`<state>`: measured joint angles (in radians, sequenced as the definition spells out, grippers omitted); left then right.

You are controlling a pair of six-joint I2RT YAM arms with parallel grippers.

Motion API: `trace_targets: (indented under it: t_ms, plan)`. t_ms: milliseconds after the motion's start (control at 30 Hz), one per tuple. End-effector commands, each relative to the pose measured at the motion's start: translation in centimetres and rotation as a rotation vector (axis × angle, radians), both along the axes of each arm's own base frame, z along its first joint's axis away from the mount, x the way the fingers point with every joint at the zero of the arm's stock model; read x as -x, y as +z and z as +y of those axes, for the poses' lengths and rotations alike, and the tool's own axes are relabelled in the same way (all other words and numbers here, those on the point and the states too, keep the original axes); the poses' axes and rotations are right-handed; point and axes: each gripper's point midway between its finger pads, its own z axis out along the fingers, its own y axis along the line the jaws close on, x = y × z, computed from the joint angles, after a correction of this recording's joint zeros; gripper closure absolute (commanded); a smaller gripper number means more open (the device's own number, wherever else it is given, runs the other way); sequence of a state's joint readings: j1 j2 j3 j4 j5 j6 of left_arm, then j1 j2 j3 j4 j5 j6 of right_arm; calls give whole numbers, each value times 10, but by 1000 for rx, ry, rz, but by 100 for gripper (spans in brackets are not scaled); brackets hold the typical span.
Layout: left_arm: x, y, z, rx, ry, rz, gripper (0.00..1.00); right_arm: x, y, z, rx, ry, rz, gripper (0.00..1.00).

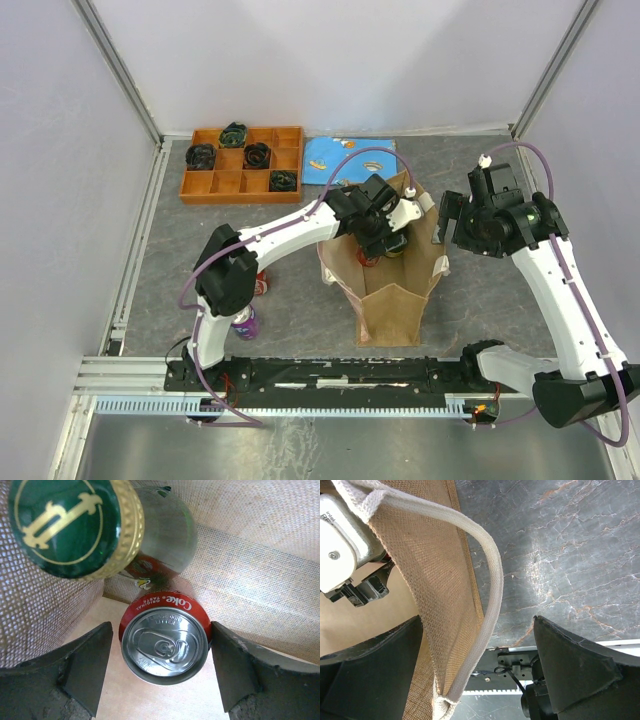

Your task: Place the beverage into the canvas bag

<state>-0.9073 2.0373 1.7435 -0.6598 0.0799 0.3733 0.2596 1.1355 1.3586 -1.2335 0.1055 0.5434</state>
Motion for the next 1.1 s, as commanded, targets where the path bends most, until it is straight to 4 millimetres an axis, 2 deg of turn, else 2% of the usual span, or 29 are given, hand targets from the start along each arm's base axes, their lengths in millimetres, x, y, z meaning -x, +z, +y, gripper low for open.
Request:
trace_targets:
  t_ms: [0,167,467,667,833,967,1033,1067]
  plan:
    - [-5,37,4,54,21,-57,15,-9,12,2,-13,5,-56,1]
    - [-4,42,3,62,24,-55,14,-11,12,3,-16,5,-55,1]
    - [-1,96,-6,169,30,-76,12,-11,11,5,-28,5,-54,1]
    - [3,99,-5,175,35,-60,13,-10,10,7,-39,6,-51,1]
    - [9,128,-9,251,26,-72,13,-6,7,6,-40,1,-47,1]
    - [16,126,-4,231,11,-56,14,-6,8,6,-44,-1,-50,1]
    - [17,142,-2,258,22,-72,15,-7,9,6,-45,0,-51,1]
    - [15,157,-1,297,44,-98,15,-7,10,7,-45,0,-51,1]
